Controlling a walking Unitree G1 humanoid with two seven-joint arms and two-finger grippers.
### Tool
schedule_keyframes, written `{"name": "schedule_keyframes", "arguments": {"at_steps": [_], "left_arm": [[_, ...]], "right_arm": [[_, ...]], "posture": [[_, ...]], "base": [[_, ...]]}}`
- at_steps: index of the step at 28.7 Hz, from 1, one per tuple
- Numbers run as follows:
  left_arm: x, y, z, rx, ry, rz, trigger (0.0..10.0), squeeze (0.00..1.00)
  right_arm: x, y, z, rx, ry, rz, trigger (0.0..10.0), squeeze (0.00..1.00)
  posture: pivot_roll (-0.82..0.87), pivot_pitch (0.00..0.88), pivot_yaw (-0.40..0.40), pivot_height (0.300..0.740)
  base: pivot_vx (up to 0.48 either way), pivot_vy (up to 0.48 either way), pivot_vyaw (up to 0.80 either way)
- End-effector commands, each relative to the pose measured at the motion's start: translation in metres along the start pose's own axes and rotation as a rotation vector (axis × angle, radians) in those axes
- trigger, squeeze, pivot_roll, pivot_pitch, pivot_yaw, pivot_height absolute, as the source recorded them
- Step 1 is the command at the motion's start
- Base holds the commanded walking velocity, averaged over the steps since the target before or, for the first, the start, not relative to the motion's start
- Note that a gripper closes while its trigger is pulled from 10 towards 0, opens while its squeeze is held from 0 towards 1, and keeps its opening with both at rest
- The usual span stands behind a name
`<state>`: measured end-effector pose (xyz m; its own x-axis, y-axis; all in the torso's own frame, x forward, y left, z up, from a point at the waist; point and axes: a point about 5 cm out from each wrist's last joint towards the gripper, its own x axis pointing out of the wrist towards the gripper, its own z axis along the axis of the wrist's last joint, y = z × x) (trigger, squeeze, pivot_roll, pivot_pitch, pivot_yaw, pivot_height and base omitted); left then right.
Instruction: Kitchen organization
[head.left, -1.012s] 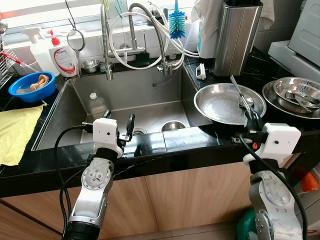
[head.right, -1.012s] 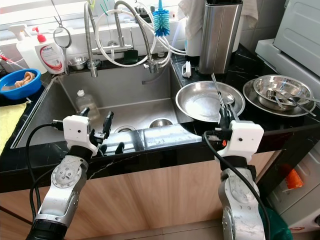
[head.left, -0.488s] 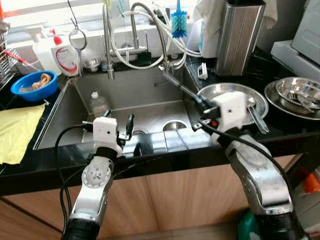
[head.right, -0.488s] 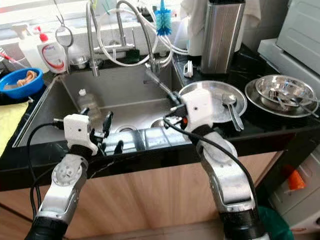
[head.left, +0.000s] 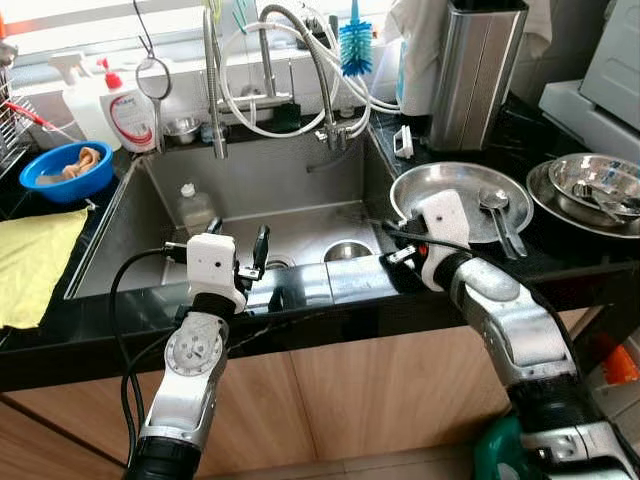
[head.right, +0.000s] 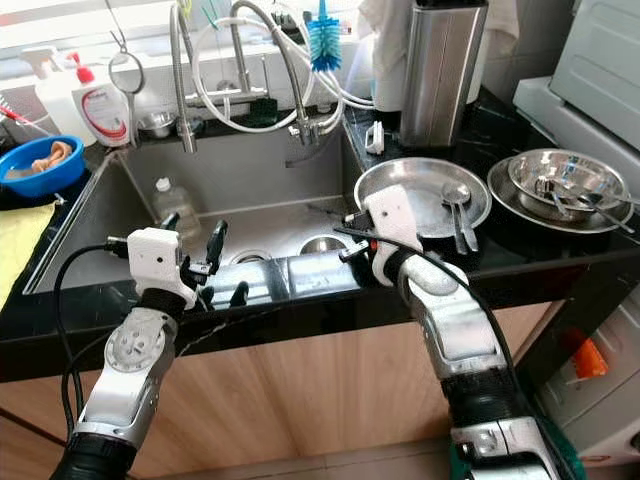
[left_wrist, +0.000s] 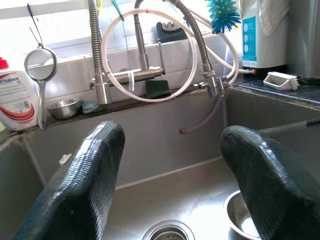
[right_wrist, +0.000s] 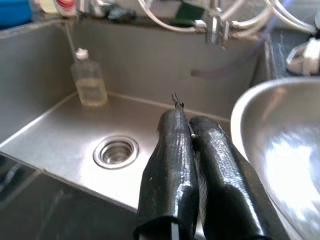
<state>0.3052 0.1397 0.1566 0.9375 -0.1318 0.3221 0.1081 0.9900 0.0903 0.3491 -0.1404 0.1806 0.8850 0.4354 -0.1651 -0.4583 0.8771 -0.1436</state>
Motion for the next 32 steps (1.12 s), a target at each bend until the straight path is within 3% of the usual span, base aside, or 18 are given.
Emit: {"name": "schedule_keyframes", "arguments": {"at_steps": [1, 12, 13, 15, 27, 29, 32], "left_arm": [[0.000, 0.005, 0.001, 0.032, -0.004, 0.010, 10.0, 0.00], [-0.002, 0.006, 0.001, 0.032, 0.000, 0.017, 10.0, 0.00], [-0.002, 0.006, 0.000, 0.031, 0.002, 0.018, 10.0, 0.00], [-0.002, 0.006, 0.000, 0.032, 0.004, 0.020, 10.0, 0.00], [-0.003, 0.006, 0.000, 0.032, 0.011, 0.027, 10.0, 0.00], [-0.003, 0.007, 0.000, 0.033, 0.010, 0.030, 10.0, 0.00], [-0.004, 0.008, -0.001, 0.036, 0.011, 0.032, 10.0, 0.00]], "right_arm": [[0.004, 0.007, 0.001, 0.008, -0.010, 0.038, 10.0, 0.00], [0.006, 0.008, -0.003, 0.029, -0.001, 0.050, 10.0, 0.00], [0.006, 0.008, -0.004, 0.035, 0.003, 0.052, 10.0, 0.35], [0.006, 0.008, -0.005, 0.031, 0.014, 0.056, 10.0, 0.55], [0.006, 0.009, -0.005, 0.024, -0.004, 0.037, 10.0, 0.48], [0.005, 0.006, 0.007, -0.002, -0.083, -0.031, 10.0, 0.00], [-0.001, 0.000, 0.020, -0.029, -0.179, -0.139, 10.0, 0.00]], "posture": [[-0.13, 0.000, 0.098, 0.740], [-0.12, 0.000, 0.090, 0.740], [-0.12, 0.000, 0.089, 0.740], [-0.12, 0.000, 0.085, 0.740], [-0.11, 0.000, 0.083, 0.740], [-0.11, 0.000, 0.084, 0.740], [-0.11, 0.000, 0.085, 0.740]], "base": [[0.000, 0.000, 0.00], [0.000, 0.000, 0.00], [0.000, 0.000, 0.00], [0.000, 0.000, 0.00], [0.000, 0.000, 0.00], [0.000, 0.000, 0.00], [0.000, 0.000, 0.00]]}}
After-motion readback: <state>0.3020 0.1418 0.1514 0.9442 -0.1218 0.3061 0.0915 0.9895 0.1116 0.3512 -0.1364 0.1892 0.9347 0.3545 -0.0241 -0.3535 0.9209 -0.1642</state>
